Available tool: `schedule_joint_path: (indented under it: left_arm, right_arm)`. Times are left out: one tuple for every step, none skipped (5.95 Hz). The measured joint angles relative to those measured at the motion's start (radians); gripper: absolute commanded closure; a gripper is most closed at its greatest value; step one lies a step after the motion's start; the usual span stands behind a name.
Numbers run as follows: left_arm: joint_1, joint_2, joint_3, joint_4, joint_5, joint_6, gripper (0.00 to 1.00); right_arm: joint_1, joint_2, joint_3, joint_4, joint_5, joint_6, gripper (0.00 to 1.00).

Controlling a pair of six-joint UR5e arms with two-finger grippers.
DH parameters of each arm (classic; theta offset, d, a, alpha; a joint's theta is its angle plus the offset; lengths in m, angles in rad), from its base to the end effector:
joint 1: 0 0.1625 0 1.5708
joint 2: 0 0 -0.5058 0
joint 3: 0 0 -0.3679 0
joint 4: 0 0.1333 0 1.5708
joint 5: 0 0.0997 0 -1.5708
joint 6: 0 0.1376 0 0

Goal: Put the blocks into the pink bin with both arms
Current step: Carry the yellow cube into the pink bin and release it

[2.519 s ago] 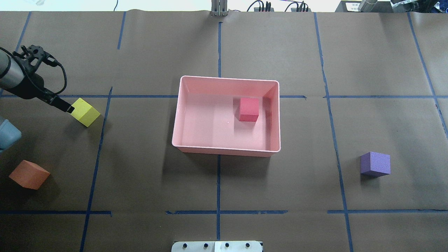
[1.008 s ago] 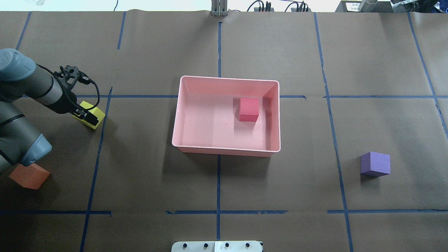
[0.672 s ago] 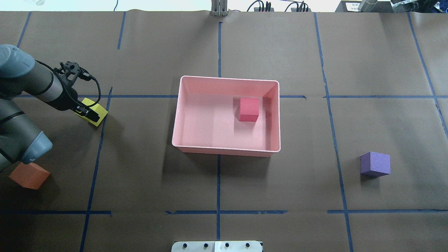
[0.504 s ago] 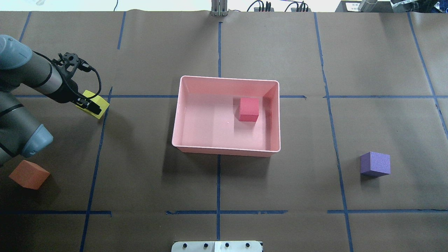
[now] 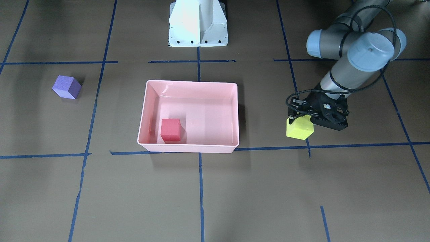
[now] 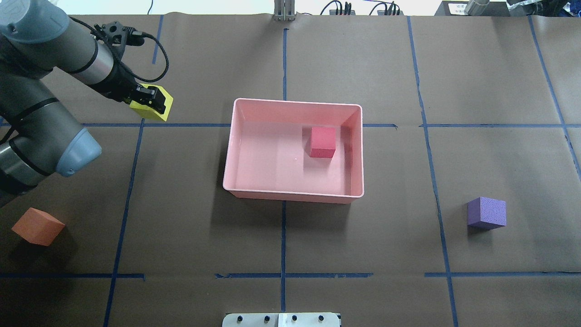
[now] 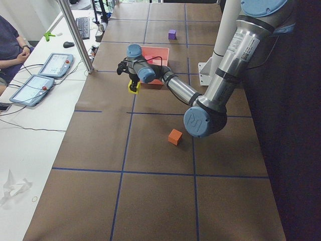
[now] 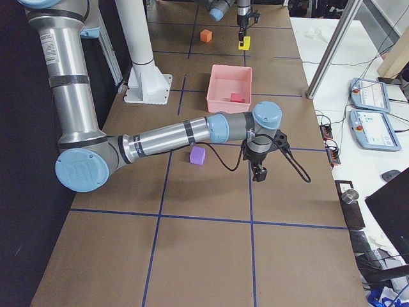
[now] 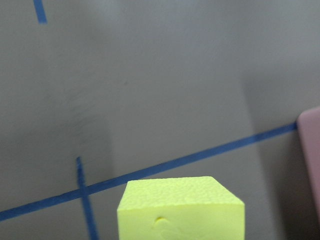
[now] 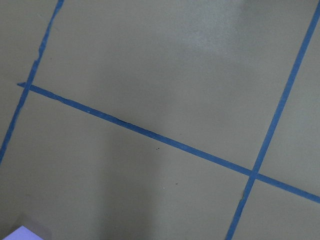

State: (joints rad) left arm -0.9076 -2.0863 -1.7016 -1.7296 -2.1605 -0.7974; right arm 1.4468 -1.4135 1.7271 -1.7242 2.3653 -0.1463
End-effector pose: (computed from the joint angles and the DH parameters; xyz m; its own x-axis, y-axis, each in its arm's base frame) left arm 0.3829 -0.5823 0.3884 0.5904 0.1874 -0.7851 -0.0060 0.9737 0.2278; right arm -0.0323 -0.5432 0.6278 0.6561 -0.3403 0.6736 0.2201 0.9401 0.2605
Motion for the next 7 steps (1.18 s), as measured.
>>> schedule_joint_path:
  left_arm:
    - [0.041, -0.108, -0.04, 0.144, 0.04, -0.094, 0.54]
    - [0.108, -0.21, -0.05, 0.239, 0.091, -0.197, 0.38]
    - [0.181, -0.283, -0.039, 0.277, 0.144, -0.281, 0.0]
    - [0.236, -0.319, -0.029, 0.288, 0.19, -0.325, 0.0]
    - [0.258, -0.32, -0.036, 0.291, 0.213, -0.337, 0.0]
    - [0.263, -0.309, -0.045, 0.292, 0.22, -0.338, 0.0]
    - [0.264, -0.295, -0.051, 0.292, 0.223, -0.338, 0.0]
  right_arm:
    - [-0.024, -0.004, 0.034, 0.0, 0.003, 0.074, 0.0]
    - [-0.062, -0.019, 0.088, 0.001, 0.003, 0.162, 0.0]
    - [-0.107, -0.046, 0.159, 0.002, -0.001, 0.257, 0.0]
    - [-0.156, -0.081, 0.238, 0.003, -0.014, 0.354, 0.0]
    - [-0.196, -0.127, 0.307, 0.011, -0.034, 0.441, 0.0]
    - [-0.235, -0.196, 0.348, 0.093, -0.062, 0.554, 0.0]
    - [-0.315, -0.294, 0.356, 0.309, -0.127, 0.757, 0.0]
